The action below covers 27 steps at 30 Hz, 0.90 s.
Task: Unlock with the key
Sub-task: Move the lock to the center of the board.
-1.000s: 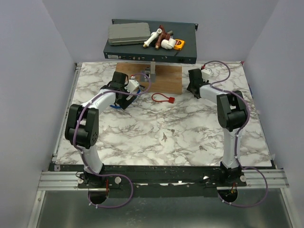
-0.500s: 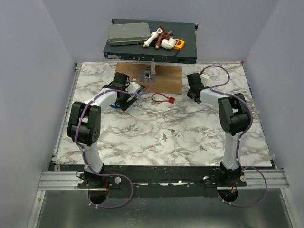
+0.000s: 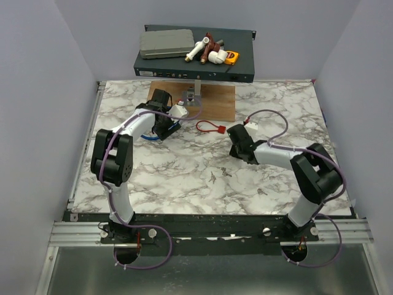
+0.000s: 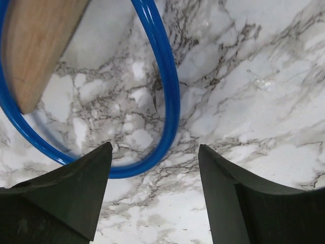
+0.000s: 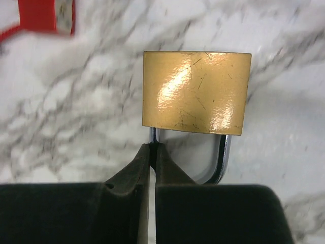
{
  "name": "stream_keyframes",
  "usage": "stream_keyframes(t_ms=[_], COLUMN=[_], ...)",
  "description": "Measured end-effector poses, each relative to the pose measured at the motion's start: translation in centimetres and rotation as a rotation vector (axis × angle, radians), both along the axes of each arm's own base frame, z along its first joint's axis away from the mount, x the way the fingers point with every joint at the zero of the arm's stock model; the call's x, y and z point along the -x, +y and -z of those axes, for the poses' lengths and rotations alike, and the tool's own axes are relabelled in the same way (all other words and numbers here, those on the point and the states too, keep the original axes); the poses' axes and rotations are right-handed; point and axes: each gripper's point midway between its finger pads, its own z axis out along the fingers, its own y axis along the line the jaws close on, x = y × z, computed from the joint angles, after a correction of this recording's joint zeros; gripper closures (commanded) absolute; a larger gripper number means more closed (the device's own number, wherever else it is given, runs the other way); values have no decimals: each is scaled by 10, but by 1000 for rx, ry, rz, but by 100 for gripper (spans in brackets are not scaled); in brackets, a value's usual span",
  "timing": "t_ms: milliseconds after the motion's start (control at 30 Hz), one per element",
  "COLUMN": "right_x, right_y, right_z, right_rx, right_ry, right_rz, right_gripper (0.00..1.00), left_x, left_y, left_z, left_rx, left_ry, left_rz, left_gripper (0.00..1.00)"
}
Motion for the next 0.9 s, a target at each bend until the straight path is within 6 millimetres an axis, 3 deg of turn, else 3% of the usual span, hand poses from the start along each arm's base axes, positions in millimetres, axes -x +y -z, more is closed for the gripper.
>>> stream_keyframes(t_ms=[167, 300, 500, 600, 833, 900], right_x=[44, 49, 20, 2, -41, -51], right_y=[15, 14, 31, 41, 50, 50], right_z=[-3, -15, -56, -65, -37, -30], right_rx=[-42, -50, -80, -84, 22, 58], right_ry=[50, 51, -59, -109, -155, -167], right_rz=[-70, -79, -109, -122, -110, -105], right_gripper=[84, 62, 54, 54, 54, 54], left_x=[-20, -28, -27, -25, -27, -31], left_y=[-7, -10, -18, -25, -33, -31], left_z=[-9, -11, -9, -8, -9, -8], left_rx=[9, 11, 2, -6, -19, -27], left_ry=[-15, -10, 8, 9, -14, -38], left_rz=[5, 0, 21, 45, 59, 51], left_gripper=[40, 38, 21, 15, 13, 18])
